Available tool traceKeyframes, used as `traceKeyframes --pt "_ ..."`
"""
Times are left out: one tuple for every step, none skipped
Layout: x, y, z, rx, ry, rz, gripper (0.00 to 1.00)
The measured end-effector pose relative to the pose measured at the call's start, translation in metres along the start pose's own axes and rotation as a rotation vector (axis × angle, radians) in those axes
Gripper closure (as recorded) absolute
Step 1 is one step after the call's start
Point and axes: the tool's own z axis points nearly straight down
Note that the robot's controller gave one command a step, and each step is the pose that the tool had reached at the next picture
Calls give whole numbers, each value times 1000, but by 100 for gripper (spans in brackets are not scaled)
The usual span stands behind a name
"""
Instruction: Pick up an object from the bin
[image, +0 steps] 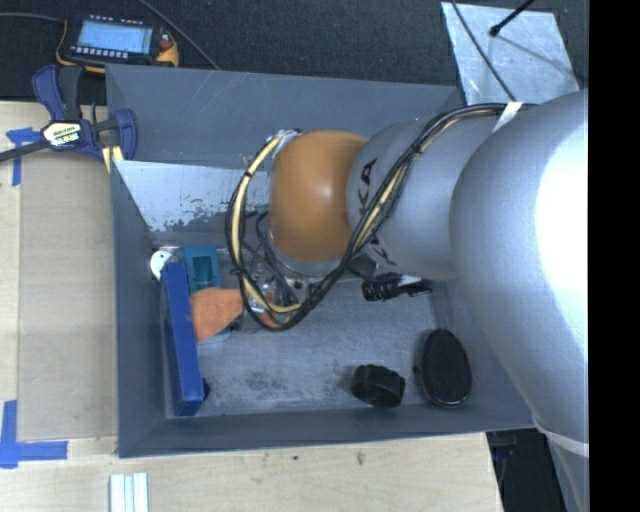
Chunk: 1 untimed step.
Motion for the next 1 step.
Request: traceKeyframes --pt "0 0 -19 0 -1 0 100"
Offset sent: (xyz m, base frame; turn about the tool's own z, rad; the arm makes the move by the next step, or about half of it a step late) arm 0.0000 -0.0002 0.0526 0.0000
